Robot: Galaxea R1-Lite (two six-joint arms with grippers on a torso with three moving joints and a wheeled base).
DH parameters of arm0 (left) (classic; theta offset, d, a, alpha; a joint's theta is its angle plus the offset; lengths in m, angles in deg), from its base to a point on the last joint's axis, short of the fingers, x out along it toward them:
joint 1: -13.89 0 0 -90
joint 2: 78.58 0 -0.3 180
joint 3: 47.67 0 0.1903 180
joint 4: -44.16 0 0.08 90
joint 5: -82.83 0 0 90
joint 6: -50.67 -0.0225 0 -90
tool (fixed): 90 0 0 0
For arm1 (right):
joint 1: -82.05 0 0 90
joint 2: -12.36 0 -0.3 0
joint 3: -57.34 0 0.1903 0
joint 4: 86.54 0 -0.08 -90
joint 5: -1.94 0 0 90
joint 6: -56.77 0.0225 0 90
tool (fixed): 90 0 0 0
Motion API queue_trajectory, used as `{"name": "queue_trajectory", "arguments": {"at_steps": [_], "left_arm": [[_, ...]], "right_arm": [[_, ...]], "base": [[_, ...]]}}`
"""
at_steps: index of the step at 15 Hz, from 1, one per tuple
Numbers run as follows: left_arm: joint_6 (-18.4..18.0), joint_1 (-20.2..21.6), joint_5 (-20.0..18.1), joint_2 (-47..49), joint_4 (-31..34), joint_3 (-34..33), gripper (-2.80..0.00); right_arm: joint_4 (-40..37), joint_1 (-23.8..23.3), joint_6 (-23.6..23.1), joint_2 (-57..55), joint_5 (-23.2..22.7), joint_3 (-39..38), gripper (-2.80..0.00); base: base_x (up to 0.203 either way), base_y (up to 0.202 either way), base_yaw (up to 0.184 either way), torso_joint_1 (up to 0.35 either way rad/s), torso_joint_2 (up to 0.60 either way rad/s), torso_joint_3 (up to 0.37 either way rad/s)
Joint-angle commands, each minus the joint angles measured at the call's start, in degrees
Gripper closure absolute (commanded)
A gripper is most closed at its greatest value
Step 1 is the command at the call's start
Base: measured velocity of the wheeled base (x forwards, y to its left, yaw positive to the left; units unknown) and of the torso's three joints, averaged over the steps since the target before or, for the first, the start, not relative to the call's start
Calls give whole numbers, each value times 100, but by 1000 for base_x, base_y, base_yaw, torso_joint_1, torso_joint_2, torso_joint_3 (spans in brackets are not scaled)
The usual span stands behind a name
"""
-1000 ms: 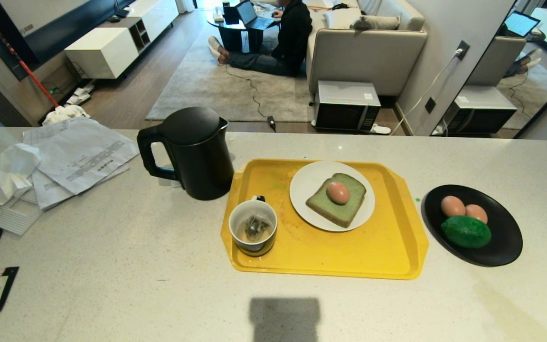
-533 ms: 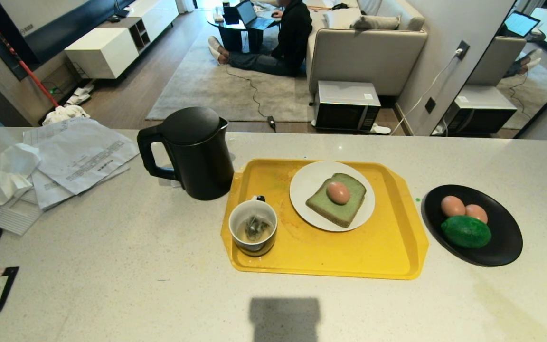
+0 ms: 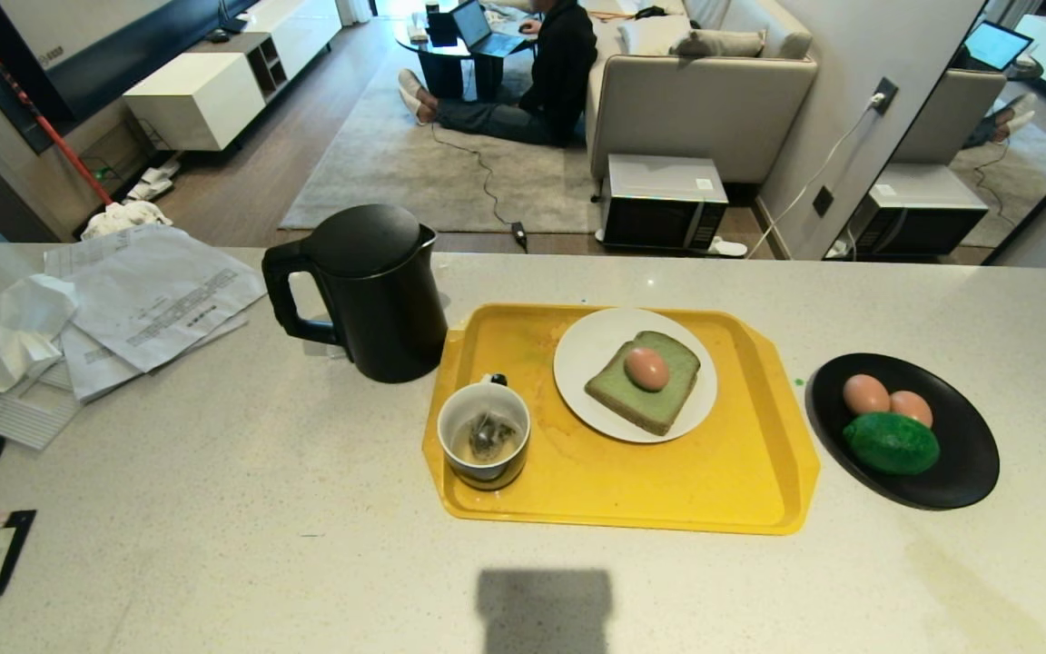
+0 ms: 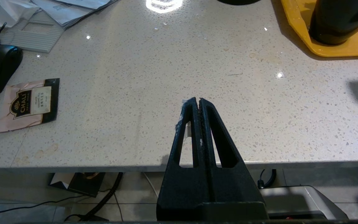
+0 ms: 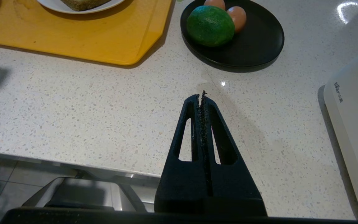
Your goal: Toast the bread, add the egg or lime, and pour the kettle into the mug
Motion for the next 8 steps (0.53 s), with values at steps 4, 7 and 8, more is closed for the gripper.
{"name": "queue_trajectory", "arguments": {"at_steps": [4, 7, 8], "left_arm": [[-4, 2, -2, -1, -5, 0, 0], [-4, 2, -2, -1, -5, 0, 0], [-4, 2, -2, -1, -5, 0, 0]], "right_arm": [[2, 2, -5, -2, -6, -9, 0], [0, 2, -5, -2, -6, -9, 0], [-2, 2, -5, -2, -6, -9, 0]], "base": [[0, 0, 0, 0, 0, 0], [0, 0, 0, 0, 0, 0], [0, 0, 0, 0, 0, 0]]}}
